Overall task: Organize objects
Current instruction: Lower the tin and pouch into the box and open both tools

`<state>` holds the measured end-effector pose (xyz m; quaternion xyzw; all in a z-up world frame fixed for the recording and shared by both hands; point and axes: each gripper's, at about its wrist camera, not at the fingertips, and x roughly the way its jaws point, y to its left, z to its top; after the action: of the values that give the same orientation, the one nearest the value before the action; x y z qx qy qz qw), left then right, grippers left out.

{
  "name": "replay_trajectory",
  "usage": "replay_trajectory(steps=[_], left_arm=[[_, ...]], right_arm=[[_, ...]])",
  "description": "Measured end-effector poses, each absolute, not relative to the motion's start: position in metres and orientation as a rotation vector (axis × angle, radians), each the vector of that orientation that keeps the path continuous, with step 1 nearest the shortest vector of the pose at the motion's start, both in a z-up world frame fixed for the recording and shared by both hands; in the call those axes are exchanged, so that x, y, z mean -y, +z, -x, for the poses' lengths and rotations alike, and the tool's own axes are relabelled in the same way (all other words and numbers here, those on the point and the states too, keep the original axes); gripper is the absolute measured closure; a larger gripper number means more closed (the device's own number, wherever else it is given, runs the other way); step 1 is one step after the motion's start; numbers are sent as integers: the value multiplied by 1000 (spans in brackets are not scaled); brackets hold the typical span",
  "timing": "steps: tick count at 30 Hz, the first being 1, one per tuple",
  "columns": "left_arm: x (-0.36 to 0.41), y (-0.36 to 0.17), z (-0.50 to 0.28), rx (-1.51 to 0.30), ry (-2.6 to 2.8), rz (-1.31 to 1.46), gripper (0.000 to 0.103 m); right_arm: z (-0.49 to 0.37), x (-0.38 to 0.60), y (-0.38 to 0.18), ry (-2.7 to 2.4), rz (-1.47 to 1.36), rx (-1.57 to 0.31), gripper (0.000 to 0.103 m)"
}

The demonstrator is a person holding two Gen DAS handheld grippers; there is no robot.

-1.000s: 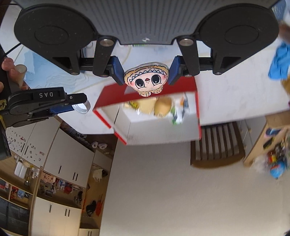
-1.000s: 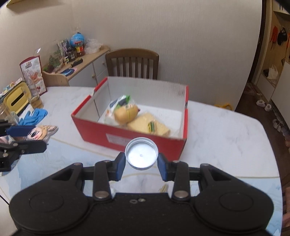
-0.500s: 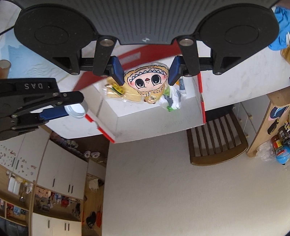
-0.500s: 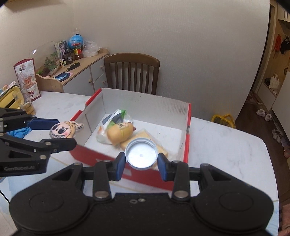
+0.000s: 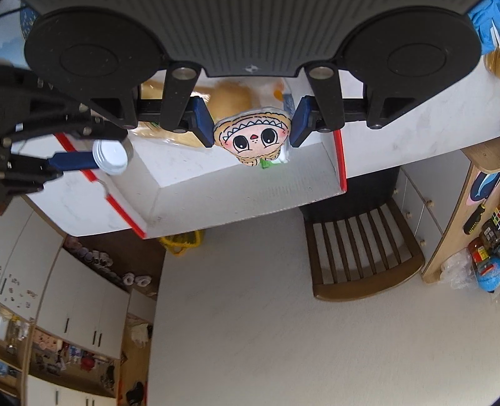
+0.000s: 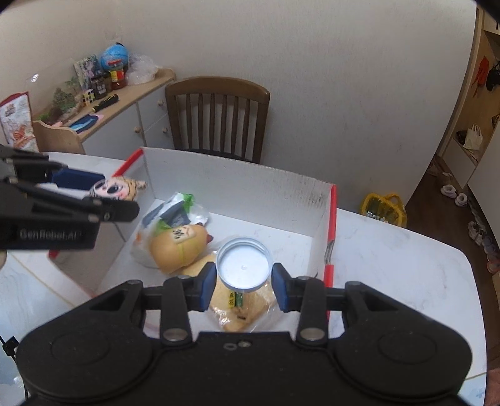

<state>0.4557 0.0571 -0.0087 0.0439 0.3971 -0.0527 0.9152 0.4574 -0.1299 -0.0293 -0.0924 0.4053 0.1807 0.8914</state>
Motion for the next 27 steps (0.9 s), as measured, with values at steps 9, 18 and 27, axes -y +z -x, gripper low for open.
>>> replay_trajectory(steps=[9, 18, 27], left_arm=[[-52, -27, -501, -879, -95, -104, 51], [-48, -55, -522, -943, -120, -126, 51], [-52, -70, -530, -977, -137, -87, 51]], right_arm=[[-486, 115, -55, 377, 226, -896, 65], [-496, 108, -75, 399, 244, -944, 65], [-501, 100, -91, 383, 298, -984, 65]])
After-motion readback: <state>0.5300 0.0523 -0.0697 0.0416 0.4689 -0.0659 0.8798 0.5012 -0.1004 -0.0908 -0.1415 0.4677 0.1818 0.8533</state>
